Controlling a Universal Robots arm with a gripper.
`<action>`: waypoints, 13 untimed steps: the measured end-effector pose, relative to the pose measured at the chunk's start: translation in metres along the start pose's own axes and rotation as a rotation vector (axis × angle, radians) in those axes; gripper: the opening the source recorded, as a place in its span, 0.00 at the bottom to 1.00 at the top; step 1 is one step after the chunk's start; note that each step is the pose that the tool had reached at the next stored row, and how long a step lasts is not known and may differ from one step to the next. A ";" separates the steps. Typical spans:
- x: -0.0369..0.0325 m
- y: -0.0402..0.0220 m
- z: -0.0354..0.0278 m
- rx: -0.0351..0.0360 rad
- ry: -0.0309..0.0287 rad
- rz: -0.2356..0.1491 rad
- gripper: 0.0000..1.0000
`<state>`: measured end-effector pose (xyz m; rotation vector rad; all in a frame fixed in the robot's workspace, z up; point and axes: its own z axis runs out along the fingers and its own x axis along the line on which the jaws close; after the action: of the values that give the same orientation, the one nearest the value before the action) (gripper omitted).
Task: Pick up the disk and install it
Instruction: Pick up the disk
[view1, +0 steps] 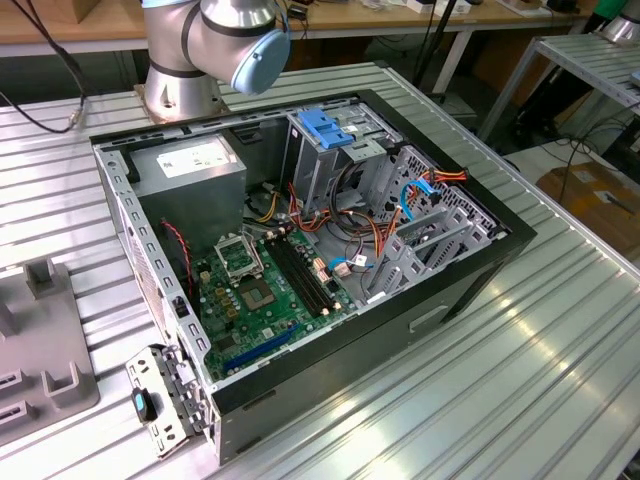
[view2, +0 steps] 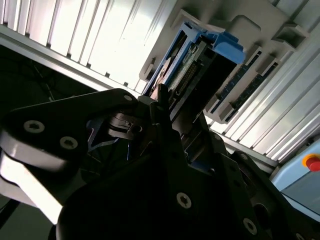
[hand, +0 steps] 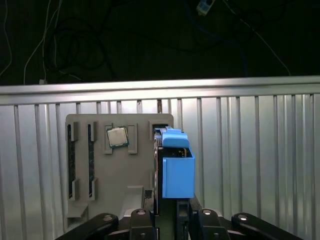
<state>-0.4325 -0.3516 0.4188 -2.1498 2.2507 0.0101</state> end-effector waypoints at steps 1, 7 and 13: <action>-0.0001 0.0000 -0.0023 0.0000 0.0000 0.000 0.35; -0.0005 -0.0003 -0.0189 0.0007 -0.0001 0.000 0.35; -0.0005 -0.0003 -0.0203 0.0007 -0.0001 0.000 0.35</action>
<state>-0.4326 -0.3516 0.4391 -2.1494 2.2502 0.0094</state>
